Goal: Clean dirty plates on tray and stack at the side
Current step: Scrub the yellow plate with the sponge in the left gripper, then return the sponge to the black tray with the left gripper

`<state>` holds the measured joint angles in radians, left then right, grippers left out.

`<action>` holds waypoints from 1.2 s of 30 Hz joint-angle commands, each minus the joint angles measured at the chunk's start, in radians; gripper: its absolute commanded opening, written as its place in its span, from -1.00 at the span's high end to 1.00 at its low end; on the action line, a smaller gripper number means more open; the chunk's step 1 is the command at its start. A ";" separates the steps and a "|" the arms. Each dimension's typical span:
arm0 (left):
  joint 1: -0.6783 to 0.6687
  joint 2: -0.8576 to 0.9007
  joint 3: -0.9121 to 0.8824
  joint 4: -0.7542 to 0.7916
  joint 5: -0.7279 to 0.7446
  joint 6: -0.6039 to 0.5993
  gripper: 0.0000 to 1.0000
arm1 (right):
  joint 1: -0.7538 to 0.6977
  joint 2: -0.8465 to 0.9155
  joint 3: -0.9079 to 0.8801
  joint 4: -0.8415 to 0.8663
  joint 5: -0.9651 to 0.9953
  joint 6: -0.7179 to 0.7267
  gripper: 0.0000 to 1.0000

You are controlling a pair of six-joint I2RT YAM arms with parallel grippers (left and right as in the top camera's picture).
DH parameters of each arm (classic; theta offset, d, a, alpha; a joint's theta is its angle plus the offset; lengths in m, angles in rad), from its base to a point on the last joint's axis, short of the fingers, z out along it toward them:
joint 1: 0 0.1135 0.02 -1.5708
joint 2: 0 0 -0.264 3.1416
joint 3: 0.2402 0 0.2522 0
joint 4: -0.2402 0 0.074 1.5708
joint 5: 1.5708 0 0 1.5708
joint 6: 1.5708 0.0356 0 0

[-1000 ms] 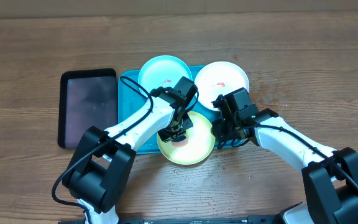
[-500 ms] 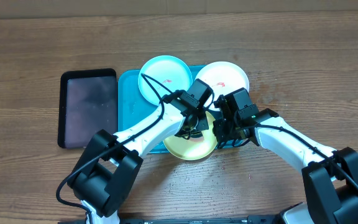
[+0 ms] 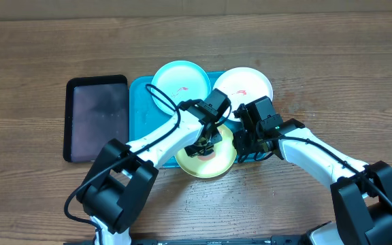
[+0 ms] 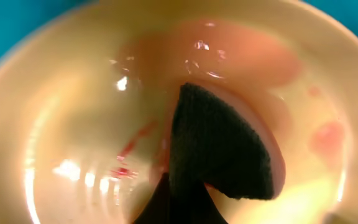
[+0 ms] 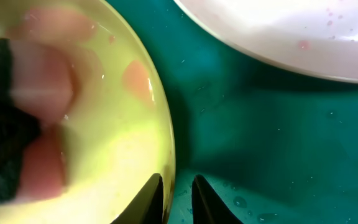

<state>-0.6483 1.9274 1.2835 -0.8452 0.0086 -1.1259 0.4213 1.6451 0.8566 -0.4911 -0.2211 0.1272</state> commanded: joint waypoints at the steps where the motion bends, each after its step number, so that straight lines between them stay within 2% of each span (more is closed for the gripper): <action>1: 0.048 0.014 -0.010 -0.046 -0.081 -0.039 0.92 | 0.000 -0.001 0.022 -0.018 0.054 0.006 0.66; 5: 0.066 -0.013 -0.010 -0.061 -0.149 -0.013 0.92 | -0.003 -0.001 0.022 -0.030 0.101 0.060 0.69; 9: 0.064 -0.046 -0.006 0.070 -0.093 0.173 0.92 | -0.003 -0.001 0.022 -0.022 0.097 0.059 0.69; 12: 0.061 -0.072 0.009 0.100 -0.055 0.256 0.92 | -0.003 -0.001 0.022 -0.019 0.097 0.059 0.55; 14: 0.066 -0.101 0.021 0.097 -0.055 0.300 0.92 | -0.003 -0.001 0.022 -0.014 0.097 0.059 0.44; 21: 0.122 -0.244 0.026 0.077 -0.072 0.446 0.92 | -0.003 -0.001 0.022 -0.002 0.045 0.056 0.30; 24: 0.182 -0.294 0.026 0.032 -0.088 0.456 0.92 | -0.002 -0.001 0.021 -0.009 -0.016 0.055 0.27; 28: 0.304 -0.325 0.026 -0.049 -0.089 0.533 0.92 | -0.002 0.002 0.020 -0.023 -0.019 0.055 0.27; 30: 0.359 -0.325 0.026 -0.078 -0.090 0.577 0.92 | -0.002 0.003 0.019 -0.023 -0.036 0.055 0.31; 36: 0.518 -0.325 0.024 -0.106 -0.085 0.720 0.92 | -0.002 0.008 0.019 -0.035 -0.054 0.054 0.67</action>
<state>-0.1986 1.6176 1.2922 -0.9493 -0.0650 -0.5388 0.4206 1.6451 0.8650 -0.5278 -0.2489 0.1848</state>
